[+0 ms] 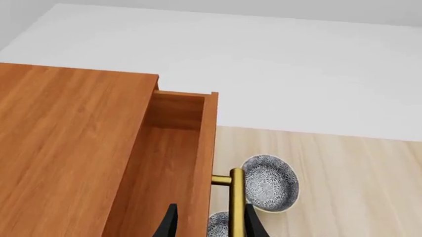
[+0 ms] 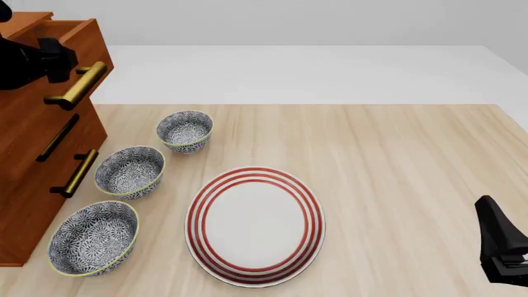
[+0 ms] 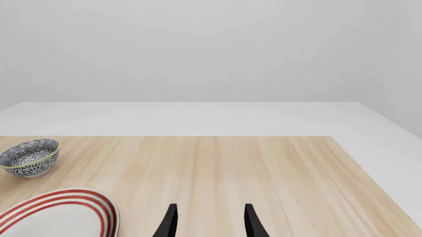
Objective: Open the top drawer of the cabinet.
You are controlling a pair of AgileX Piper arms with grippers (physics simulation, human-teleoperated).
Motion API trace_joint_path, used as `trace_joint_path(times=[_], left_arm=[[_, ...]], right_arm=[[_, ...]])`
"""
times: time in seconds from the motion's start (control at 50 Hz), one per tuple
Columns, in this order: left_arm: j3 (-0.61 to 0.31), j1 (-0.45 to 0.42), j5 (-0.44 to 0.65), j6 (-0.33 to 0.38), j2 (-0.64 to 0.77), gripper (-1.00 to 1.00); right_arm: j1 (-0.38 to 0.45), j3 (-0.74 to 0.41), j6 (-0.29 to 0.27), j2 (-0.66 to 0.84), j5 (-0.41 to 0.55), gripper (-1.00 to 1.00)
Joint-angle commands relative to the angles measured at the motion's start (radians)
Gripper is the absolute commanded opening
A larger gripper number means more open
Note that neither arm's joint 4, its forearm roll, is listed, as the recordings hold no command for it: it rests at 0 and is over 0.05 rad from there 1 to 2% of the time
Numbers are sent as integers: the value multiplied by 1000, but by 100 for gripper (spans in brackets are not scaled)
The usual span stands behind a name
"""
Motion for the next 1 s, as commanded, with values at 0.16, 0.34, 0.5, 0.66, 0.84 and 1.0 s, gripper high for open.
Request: trace_joint_path(times=[0.16,0.34,0.5,0.66,0.84,1.0], left_arm=[[18,5,-22,-9,14,100],[21,9,-33,-10,32,100],[25,4,-36,-13,37,100],[32,-2,-44,-27,50,100],[47,-6,-56,-33,60,100],[53,-8,-54,-41,56,100]], right_arm=[[0,0,0,0,0,100],[0,0,0,0,0,100],[0,0,0,0,0,100],[0,0,0,0,0,100],[0,0,0,0,0,100],[0,0,0,0,0,100]])
